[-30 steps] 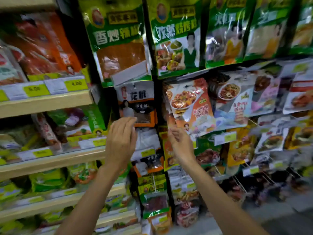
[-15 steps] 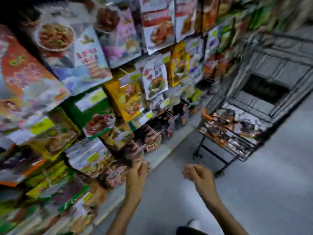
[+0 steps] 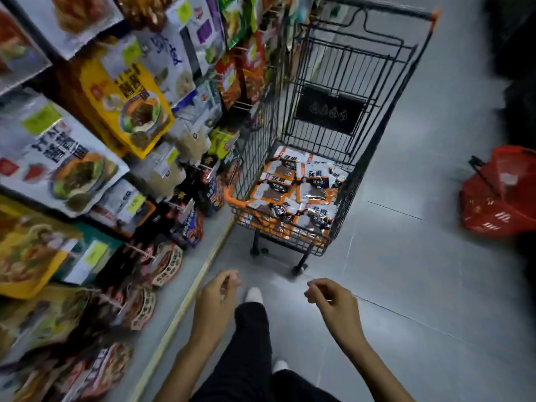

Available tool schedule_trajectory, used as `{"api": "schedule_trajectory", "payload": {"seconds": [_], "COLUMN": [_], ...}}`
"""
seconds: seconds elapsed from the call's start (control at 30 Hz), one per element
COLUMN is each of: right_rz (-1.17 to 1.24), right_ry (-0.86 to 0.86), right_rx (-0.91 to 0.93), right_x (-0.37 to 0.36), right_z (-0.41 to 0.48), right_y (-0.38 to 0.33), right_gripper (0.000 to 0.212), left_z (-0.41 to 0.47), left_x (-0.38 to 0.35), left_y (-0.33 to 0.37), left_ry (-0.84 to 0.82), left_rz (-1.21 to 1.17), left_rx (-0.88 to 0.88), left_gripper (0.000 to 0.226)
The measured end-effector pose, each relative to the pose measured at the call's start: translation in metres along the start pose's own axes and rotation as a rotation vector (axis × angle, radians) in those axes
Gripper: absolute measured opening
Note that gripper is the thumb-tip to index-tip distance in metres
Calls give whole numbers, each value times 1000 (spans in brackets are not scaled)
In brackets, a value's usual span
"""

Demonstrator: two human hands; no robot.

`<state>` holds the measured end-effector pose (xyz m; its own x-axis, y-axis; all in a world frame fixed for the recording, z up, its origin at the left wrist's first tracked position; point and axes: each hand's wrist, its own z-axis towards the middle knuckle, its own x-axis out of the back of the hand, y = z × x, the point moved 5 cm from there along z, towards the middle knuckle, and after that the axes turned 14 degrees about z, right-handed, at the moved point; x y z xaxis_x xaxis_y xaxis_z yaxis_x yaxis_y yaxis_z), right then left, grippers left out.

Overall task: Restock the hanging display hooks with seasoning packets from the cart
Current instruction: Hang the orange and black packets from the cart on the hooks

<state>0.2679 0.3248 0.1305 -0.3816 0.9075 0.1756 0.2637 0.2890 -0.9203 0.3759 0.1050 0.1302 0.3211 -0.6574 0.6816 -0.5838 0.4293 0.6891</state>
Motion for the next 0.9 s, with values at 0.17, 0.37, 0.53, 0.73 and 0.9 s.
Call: {"api": "schedule_trajectory", "payload": {"seconds": [0.17,0.37,0.53,0.73,0.9], "right_rz": [12,66,119,69,-112], "right_ry": [140,317,392,421,371], "right_rx": [-38,-117,-208,-285,-295], "right_x": [8,3,-5,-4,3], "right_z": [73,182,283,403,481], "right_y": [-5,-7,14,65,109], "right_gripper": [18,17,10,16,28], "left_z": [96,226,328,422,468], "left_x": [-18,-47,-95,-172,-230], "left_y": [40,85,92,50,1], "left_ry": [-81,-207,-289,-310,-357], "left_rz": [33,108,266,341,450], "left_rx": [-84,-159,-126,50,172], "left_gripper": [17,19,26,28,39]}}
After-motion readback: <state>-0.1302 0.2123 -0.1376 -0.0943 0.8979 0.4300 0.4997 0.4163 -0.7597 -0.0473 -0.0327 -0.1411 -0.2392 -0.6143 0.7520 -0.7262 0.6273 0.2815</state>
